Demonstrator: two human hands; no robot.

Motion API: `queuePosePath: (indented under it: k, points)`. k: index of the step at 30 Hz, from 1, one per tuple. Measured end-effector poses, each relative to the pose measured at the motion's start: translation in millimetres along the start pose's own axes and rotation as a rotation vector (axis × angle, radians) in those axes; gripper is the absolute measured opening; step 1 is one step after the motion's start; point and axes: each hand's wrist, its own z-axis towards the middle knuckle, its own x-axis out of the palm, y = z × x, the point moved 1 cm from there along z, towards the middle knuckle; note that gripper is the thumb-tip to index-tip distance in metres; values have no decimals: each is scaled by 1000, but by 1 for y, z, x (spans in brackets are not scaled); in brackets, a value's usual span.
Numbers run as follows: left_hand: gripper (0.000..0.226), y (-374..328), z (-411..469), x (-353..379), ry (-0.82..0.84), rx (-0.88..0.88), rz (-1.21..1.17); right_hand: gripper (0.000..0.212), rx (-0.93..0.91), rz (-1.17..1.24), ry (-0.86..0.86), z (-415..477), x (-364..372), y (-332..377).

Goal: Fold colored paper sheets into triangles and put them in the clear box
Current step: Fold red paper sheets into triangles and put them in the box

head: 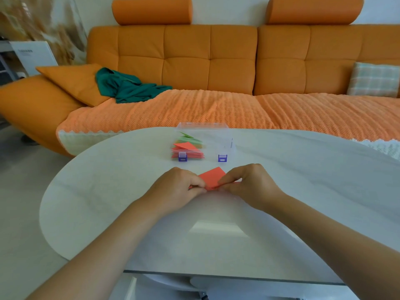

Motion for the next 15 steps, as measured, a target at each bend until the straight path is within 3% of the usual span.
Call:
queuePosePath:
  k: [4, 9, 15]
  points:
    - [7, 0, -3, -5, 36, -131, -138, 15, 29, -29, 89, 1, 0, 1]
    - [8, 2, -3, -12, 107, -217, -294, 12, -11, 18, 205, -1, -4, 4]
    - [20, -3, -4, -12, 78, -203, -278, 9, 53, 139, 103, -1, 3, -1]
